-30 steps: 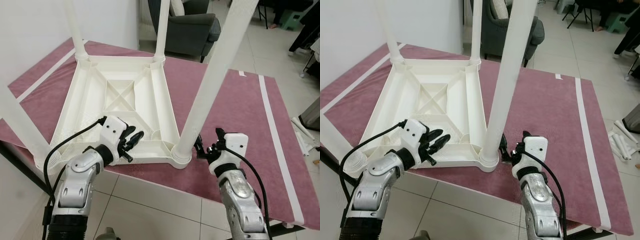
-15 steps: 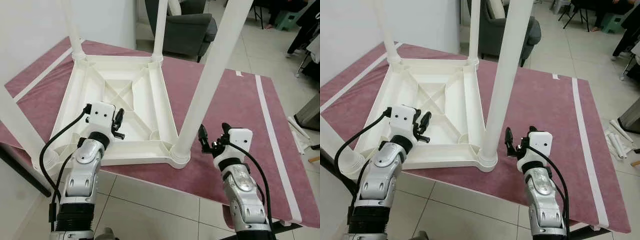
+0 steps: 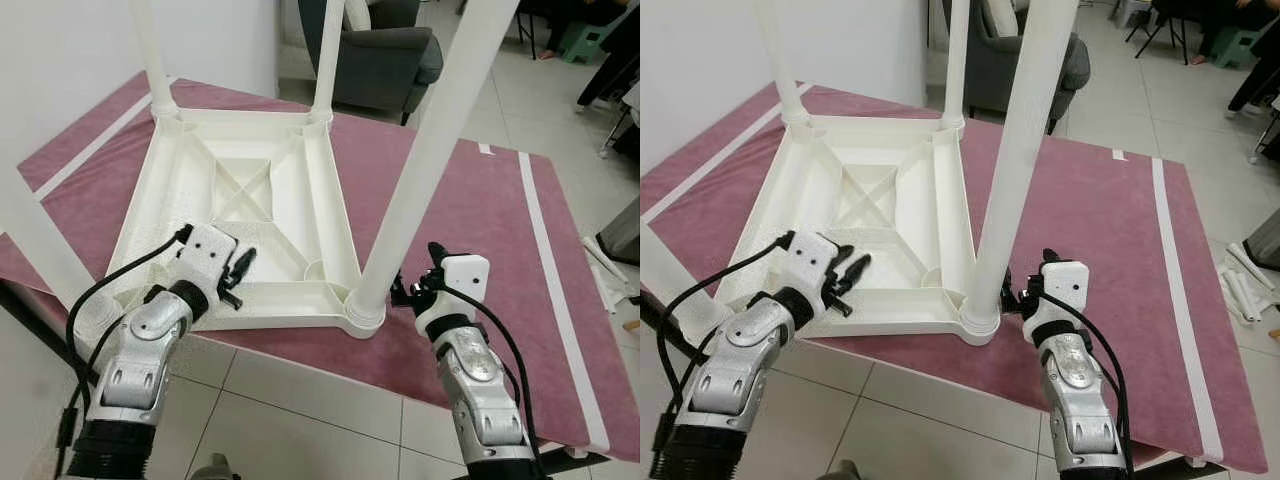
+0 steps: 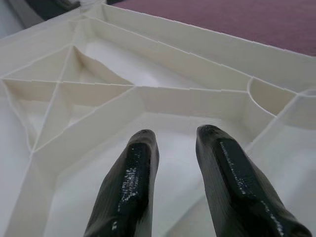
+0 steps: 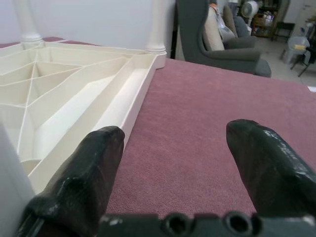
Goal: Building children table
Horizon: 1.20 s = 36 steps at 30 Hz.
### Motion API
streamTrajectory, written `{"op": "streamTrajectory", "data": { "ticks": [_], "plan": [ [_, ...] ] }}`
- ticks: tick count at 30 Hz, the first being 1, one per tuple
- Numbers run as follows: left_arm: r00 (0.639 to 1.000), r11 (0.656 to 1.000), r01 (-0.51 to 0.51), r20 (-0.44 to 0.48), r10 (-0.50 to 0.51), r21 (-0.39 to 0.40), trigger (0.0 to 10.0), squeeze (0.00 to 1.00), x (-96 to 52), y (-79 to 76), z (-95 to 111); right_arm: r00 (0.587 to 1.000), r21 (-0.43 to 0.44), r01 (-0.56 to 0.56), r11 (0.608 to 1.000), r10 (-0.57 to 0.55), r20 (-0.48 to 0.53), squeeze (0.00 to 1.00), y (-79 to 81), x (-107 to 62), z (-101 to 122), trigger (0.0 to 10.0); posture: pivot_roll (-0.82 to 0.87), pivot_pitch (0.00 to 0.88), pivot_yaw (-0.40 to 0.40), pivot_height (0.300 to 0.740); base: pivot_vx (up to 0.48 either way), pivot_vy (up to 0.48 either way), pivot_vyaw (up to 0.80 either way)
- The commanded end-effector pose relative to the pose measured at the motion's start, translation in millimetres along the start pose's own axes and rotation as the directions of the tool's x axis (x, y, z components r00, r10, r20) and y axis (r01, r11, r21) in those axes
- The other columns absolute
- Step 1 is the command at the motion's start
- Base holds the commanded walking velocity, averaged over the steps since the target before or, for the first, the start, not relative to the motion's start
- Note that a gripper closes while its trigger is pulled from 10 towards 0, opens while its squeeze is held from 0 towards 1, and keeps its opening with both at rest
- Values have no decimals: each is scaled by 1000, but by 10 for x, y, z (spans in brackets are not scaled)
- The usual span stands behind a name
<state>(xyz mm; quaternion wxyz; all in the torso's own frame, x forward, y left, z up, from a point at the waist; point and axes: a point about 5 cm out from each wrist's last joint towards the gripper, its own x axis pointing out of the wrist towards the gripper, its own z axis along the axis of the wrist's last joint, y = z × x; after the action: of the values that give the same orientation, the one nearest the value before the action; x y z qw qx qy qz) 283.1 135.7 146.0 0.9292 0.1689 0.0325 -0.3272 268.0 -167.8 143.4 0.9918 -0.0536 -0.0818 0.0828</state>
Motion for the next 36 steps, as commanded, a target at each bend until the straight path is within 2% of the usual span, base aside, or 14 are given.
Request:
{"op": "streamTrajectory", "data": {
  "ticks": [1, 6, 7, 8, 9, 10, 11, 12, 13, 17, 20, 21, 29, 36],
  "plan": [
    [994, 992, 110, -25, -109, 59, 10000, 0, 14, -82, 71, 1000, -6, -21, 1000, 21, 20, 0, -24, 25, 67, 10000, 140, 0, -32, 740, 0, 0, 0],
    [985, 982, 169, -28, -168, 81, 10000, 0, 48, -111, 171, 1000, -21, 15, 1000, -14, 22, 0, -92, 43, 60, 10000, 140, 0, -25, 740, 0, 0, 0],
    [981, 977, 194, -27, -193, 86, 10000, 165, 62, -118, 210, 999, -19, 27, 999, -27, 24, 0, -97, 44, 59, 10000, 134, 0, -18, 740, 0, 0, 0],
    [981, 977, 194, -27, -193, 86, 10000, 165, 62, -118, 210, 999, -19, 27, 999, -27, 24, 0, -97, 44, 59, 10000, 134, 0, -18, 740, 0, 0, 0],
    [971, 966, 239, -38, -236, 97, 10000, 1000, 61, -125, 233, 999, -18, 34, 999, -34, 27, 0, -94, 42, 60, 10000, 132, 0, -10, 740, 0, 0, 0],
    [951, 945, 307, -54, -303, 113, 10000, 1000, 35, -150, 240, 999, -14, 40, 999, -40, 28, 0, -88, 35, 61, 10000, 133, 0, -10, 740, 0, 0, 0],
    [951, 945, 307, -54, -303, 113, 10000, 1000, 35, -150, 240, 999, -14, 40, 999, -40, 28, 0, -88, 35, 61, 10000, 133, 0, -10, 740, 0, 0, 0],
    [918, 910, 396, -82, -388, 121, 10000, 1000, -23, -200, 222, 999, -16, 39, 999, -39, 26, 0, -81, 20, 50, 10000, 124, 0, 0, 740, 0, 0, 0],
    [884, 880, 466, -104, -456, 95, 10000, 0, -63, -255, 192, 999, -21, 39, 999, -39, 23, 0, -88, 7, 42, 10000, 123, 0, 4, 740, 0, 0, 0],
    [840, 842, 537, -128, -527, 52, 10000, 0, -93, -325, 147, 999, -27, 47, 999, -47, 20, 0, -117, -5, 37, 10000, 119, 0, 5, 740, 0, 0, 0],
    [815, 820, 571, -151, -560, 38, 10000, 0, -26, -397, 81, 998, -30, 59, 998, -58, 19, 0, -153, -7, 38, 10000, 116, 0, 4, 740, 0, 0, 0],
    [801, 809, 587, -175, -573, 38, 10000, 0, 65, -455, 32, 998, -32, 59, 998, -59, 16, 0, -160, -9, 33, 10000, 114, 0, 4, 740, 0, 0, 0],
    [791, 797, 597, -228, -568, 88, 10000, 0, 298, -418, -25, 998, -32, 56, 998, -55, 14, 0, -134, -7, 36, 10000, 103, 0, 5, 740, 0, 0, 0],
    [785, 783, 609, -239, -572, 127, 10000, 0, 350, -348, 21, 998, -33, 58, 998, -57, 15, 0, -137, -21, 42, 10000, 91, 0, 14, 740, 0, 0, 0]
  ]
}}
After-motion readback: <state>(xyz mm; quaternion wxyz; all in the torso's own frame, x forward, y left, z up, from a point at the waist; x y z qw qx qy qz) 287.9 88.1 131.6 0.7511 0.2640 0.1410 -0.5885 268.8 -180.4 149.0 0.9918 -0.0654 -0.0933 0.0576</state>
